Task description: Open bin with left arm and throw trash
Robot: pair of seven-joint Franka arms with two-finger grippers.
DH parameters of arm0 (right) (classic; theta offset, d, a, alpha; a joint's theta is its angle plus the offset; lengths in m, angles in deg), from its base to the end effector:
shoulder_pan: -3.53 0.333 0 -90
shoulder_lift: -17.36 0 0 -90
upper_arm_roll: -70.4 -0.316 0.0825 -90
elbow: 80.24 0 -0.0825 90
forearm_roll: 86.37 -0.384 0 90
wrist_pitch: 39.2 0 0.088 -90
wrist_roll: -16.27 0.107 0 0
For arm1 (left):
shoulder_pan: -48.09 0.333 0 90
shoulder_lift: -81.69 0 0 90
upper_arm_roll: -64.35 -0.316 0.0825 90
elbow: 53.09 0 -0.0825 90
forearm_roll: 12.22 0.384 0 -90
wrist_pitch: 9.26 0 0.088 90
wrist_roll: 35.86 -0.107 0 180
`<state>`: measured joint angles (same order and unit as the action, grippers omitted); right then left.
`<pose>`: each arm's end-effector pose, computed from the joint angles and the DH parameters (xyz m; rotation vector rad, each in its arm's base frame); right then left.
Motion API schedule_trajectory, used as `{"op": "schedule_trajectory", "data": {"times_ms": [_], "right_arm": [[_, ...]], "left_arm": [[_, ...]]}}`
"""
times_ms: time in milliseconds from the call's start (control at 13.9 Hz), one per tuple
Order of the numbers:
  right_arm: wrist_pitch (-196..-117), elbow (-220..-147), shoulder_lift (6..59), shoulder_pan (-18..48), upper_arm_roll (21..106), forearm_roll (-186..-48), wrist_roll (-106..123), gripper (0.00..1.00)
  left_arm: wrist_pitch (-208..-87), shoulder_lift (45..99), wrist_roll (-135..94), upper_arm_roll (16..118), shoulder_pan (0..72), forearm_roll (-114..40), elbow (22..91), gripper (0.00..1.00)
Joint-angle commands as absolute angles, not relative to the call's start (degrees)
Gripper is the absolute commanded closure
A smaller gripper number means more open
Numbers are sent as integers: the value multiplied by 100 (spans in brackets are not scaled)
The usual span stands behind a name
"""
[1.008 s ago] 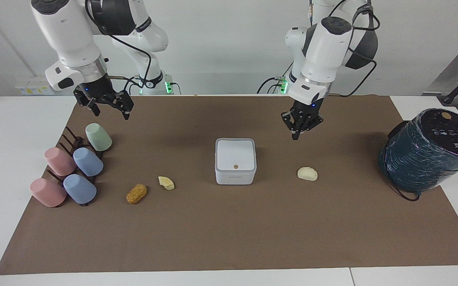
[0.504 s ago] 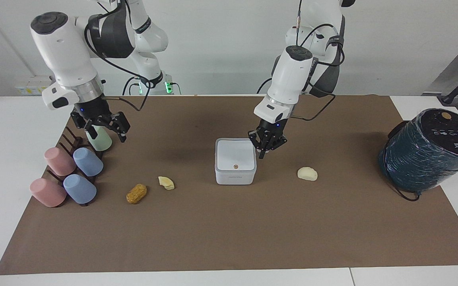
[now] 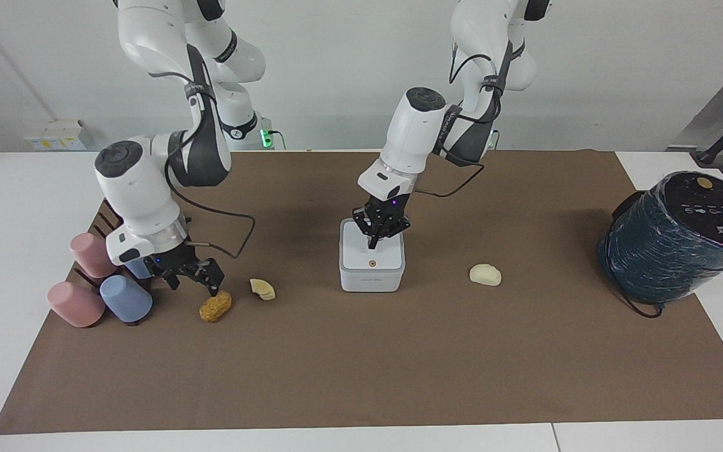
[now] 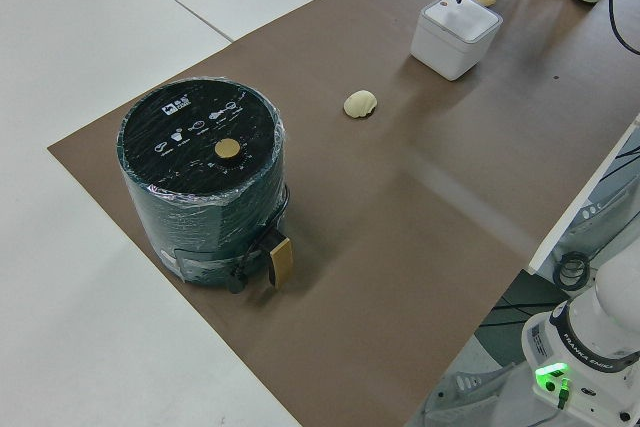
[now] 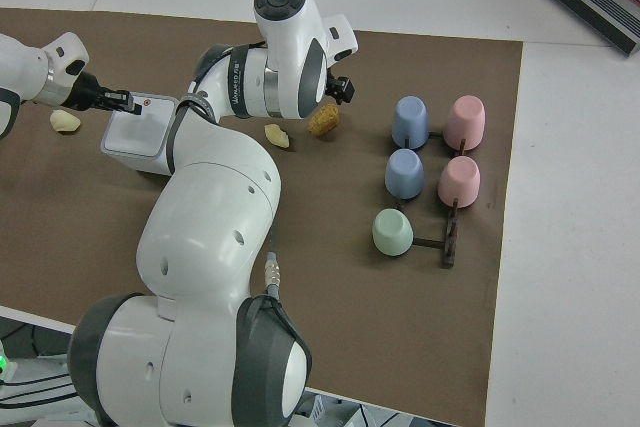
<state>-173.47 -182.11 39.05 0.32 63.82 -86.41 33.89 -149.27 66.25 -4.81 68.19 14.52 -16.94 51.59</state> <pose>0.6645 0.0324 0.3653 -3.0277 0.3977 -0.2734 0.5232 -0.3963 0.4240 2.8581 -0.0738 0.3492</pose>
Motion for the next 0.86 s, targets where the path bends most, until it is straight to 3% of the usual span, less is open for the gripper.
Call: {"op": "schedule_trajectory", "data": {"times_ms": [0, 144, 360, 504, 576, 648, 720, 792], "right_arm": [[-18086, -18667, 3977, 98, 6364, -8646, 3569, 0], [-18298, -18964, 4004, 106, 6364, -8646, 3525, 0], [-19228, -19510, 3960, 106, 6364, -8646, 3341, 0], [-19310, -19600, 3934, 106, 6364, -8646, 3026, 0], [-19310, -19600, 3934, 98, 6372, -8646, 2841, 24], [-19301, -19600, 3925, 89, 6372, -8637, 2613, 66], [-19301, -19591, 3916, 80, 6372, -8637, 2428, 92], [-19188, -19582, 3812, 80, 6372, -8637, 2313, 100]], "left_arm": [[-15032, 6658, -474, 6725, 1390, -1785, 5281, 100], [-15059, 6588, -483, 6725, 1372, -1776, 5404, 100], [-15085, 6439, -492, 6717, 1337, -1759, 5440, 100], [-15120, 6394, -492, 6717, 1276, -1741, 5440, 100], [-15120, 6394, -492, 6717, 1276, -1741, 5449, 100], [-15112, 6368, -492, 6708, 1276, -1741, 5440, 100], [-15085, 6368, -492, 6708, 1284, -1732, 5388, 100], [-15042, 6368, -509, 6699, 1319, -1732, 5274, 100]]}}
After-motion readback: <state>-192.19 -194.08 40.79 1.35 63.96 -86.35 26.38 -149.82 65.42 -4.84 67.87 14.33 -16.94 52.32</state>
